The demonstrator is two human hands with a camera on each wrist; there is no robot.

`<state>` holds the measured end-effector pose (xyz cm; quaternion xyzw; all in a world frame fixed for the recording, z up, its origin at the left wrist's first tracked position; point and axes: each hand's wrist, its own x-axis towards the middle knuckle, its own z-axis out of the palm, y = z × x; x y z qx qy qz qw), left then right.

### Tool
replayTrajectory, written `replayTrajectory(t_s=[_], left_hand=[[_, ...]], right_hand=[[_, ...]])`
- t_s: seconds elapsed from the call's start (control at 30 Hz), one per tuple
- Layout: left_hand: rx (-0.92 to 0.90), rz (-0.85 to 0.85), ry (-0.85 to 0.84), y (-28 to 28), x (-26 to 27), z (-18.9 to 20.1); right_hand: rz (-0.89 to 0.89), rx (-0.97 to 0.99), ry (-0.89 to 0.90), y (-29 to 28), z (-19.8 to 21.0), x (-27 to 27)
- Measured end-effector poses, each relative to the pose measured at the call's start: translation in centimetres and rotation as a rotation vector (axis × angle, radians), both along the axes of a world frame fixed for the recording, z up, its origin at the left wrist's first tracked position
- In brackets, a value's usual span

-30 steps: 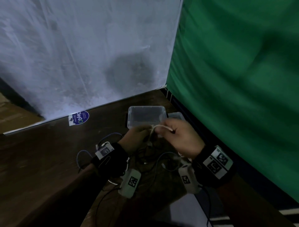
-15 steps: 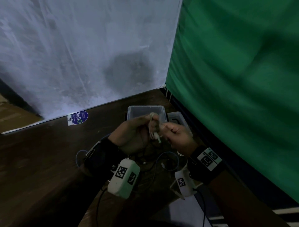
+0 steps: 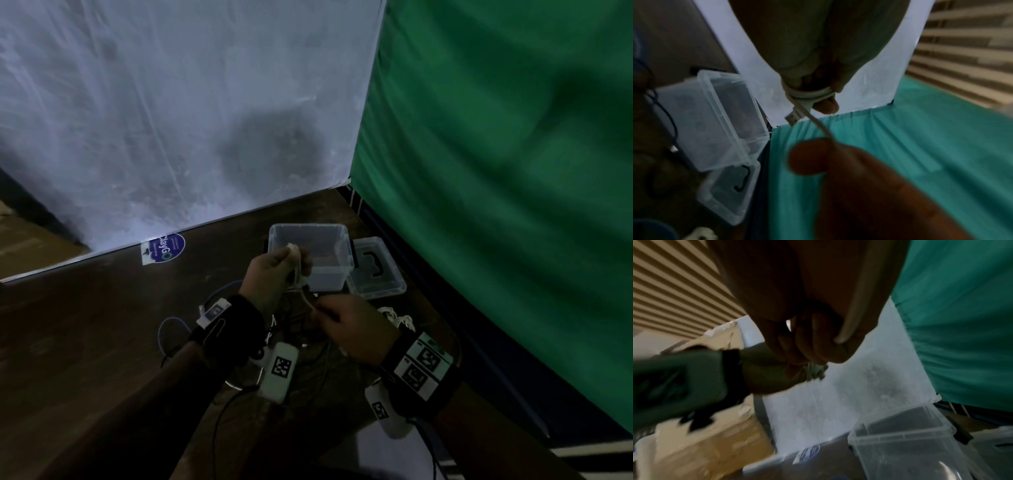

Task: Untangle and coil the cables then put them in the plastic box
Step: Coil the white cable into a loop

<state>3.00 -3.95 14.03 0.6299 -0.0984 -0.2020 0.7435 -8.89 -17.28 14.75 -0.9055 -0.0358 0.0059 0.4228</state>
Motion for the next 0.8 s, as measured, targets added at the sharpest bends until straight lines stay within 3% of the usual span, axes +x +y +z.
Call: replayTrajectory(t_s=[0.13,0.23,0.37,0.5,0.6,0.7,0.8], left_hand=[[0.310,-0.284,-0.262,0.3,-0.8,-0.1],[0.380,-0.443,-0.214,0.2,-1.4,0.7],[0.258,-0.487,0.017,-0.3,-2.9,2.0],[0.070,-0.420,0.202,-0.8,-3.3,3.3],[-0.173,-0.481,0.316,-1.3,-3.4,3.3],[-0.277,-0.428,0.436,-1.4,-3.2,3.6],[-0.384,-0.416,0.523,-1.0,-2.6,4.3]], right_hand=[[-0.027,-0.035,0.068,-1.9,1.9,0.3],[-0.055,0.162,0.015,-3.5,3.0,0.4],[-0.127,0.314,-0.102,-5.0,3.0,0.8],[-0.134,0.417,-0.139,-4.8,2.4,0.9],[-0.153,0.397,-0.127,-3.9,2.3,0.9],[-0.155,0.324,-0.078,-3.1,2.0,0.9],[-0.126,0.381,-0.073,-2.7,1.8,0.7]])
